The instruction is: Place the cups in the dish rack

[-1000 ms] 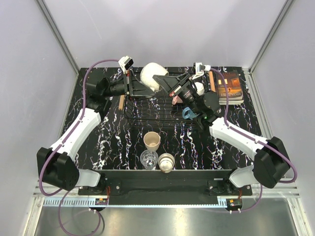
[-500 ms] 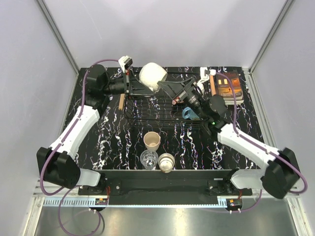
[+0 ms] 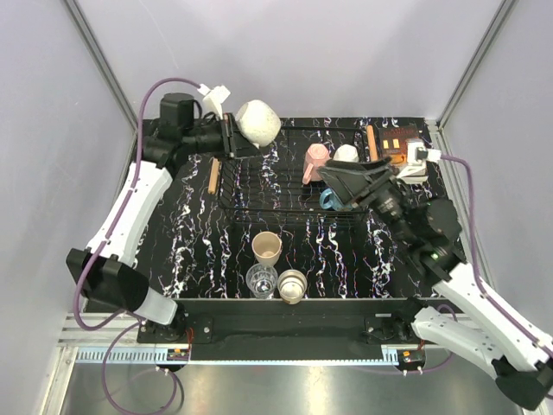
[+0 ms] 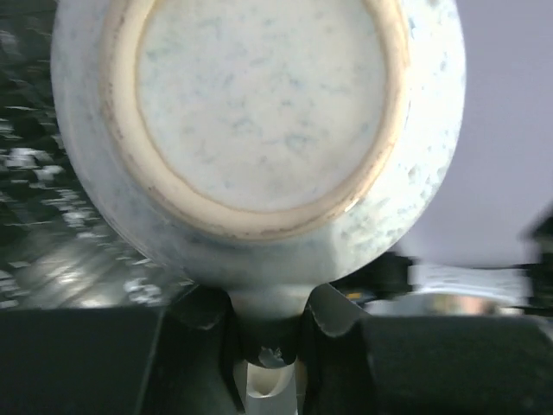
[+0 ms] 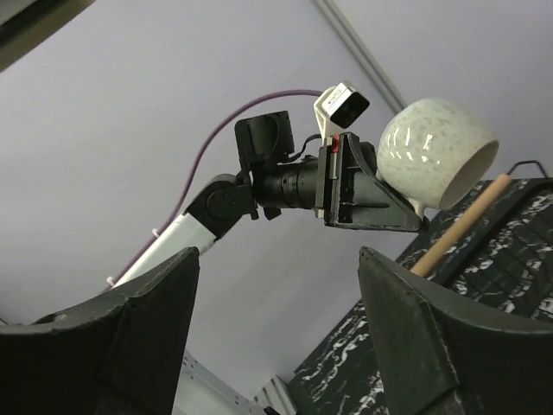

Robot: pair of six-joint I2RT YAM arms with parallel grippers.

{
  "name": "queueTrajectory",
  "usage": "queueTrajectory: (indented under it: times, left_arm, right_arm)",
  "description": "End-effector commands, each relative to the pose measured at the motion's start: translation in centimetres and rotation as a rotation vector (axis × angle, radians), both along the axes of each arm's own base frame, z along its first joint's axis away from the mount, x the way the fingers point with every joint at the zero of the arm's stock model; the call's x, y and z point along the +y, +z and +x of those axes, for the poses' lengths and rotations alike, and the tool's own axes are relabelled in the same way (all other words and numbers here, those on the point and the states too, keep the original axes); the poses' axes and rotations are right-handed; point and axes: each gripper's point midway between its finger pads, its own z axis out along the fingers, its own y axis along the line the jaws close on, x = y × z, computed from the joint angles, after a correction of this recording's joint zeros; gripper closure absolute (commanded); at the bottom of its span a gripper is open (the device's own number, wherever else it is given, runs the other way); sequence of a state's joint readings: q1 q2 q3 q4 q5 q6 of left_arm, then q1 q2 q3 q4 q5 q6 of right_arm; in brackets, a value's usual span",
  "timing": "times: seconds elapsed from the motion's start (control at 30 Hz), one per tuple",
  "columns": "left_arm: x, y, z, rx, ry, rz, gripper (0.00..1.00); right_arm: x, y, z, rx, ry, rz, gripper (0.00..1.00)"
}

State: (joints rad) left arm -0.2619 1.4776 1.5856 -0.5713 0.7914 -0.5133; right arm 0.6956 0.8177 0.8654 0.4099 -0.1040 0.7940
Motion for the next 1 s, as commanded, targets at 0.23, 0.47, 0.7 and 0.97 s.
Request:
queueTrajectory:
  times: [0.23, 0.47, 0.7, 0.97]
  left_arm:
    - [-2.5, -8.3, 2.8, -0.45, -0.199, 0.58, 1.0]
    - [-5.0, -12.9, 4.6, -0.404, -0.289, 0.633, 1.0]
    - [-6.8, -17.1, 6.9, -0.335, -0.323, 0.659, 1.0]
    - [-8.4, -20.6, 8.3, -0.297, -0.363, 0.68, 1.0]
  right_arm:
    - [-5.6, -3.6, -0.8, 0.036, -0.244, -0.182, 0.04]
    - [-6.6, -5.5, -0.3, 0.075, -0.301, -0.257, 0.0]
    - [-7.4, -6.7, 0.5, 0.079, -0.363, -0.307, 0.0]
    - [-7.5, -7.7, 2.0, 0.11, -0.419, -0.35, 0.0]
